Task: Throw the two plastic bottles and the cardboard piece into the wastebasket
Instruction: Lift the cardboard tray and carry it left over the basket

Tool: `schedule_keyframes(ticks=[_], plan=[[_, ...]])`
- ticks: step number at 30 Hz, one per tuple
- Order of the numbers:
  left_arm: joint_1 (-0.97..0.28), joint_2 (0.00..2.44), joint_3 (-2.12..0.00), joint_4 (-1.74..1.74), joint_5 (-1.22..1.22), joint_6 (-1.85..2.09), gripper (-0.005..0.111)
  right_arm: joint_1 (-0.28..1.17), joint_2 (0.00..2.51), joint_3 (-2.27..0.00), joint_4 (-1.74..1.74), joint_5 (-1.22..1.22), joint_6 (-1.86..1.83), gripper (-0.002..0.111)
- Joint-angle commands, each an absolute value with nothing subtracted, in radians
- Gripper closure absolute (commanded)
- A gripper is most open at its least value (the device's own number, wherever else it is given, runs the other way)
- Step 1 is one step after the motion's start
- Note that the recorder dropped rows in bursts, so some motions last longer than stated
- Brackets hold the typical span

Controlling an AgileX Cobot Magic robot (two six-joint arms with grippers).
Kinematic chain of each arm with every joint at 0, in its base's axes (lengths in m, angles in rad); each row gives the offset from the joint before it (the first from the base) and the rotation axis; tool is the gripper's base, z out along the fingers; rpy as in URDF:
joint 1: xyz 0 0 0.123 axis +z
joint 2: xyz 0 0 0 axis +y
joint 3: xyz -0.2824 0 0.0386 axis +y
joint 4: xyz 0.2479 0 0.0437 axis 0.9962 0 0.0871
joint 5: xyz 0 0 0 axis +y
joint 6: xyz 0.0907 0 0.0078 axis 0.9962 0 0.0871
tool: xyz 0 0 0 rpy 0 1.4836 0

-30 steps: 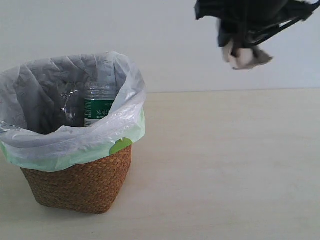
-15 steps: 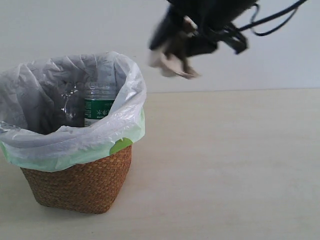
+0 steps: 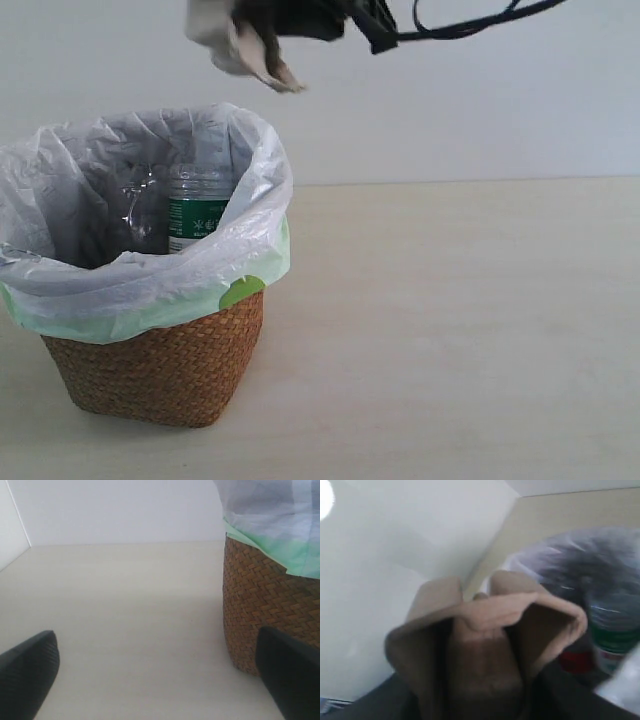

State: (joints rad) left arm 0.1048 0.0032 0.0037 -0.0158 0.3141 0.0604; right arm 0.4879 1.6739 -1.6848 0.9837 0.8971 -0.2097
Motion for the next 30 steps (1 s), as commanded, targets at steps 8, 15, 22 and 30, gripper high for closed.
schedule_keyframes(ticks=[8,15,22,30], plan=[[0.107,0.000,0.000,-0.018,0.308,0.052,-0.001,0.412,1.588,-1.688,-0.100,1.132,0.403,0.108],[0.107,0.000,0.000,-0.018,0.308,0.052,-0.001,0.389,1.597,-1.663,-0.190,1.221,0.541,0.108],[0.107,0.000,0.000,-0.018,0.308,0.052,-0.001,0.443,1.693,-1.663,1.250,1.046,-0.164,0.103],[0.107,0.000,0.000,-0.018,0.308,0.052,-0.001,0.556,1.735,-1.738,1.178,0.790,-0.227,0.010]])
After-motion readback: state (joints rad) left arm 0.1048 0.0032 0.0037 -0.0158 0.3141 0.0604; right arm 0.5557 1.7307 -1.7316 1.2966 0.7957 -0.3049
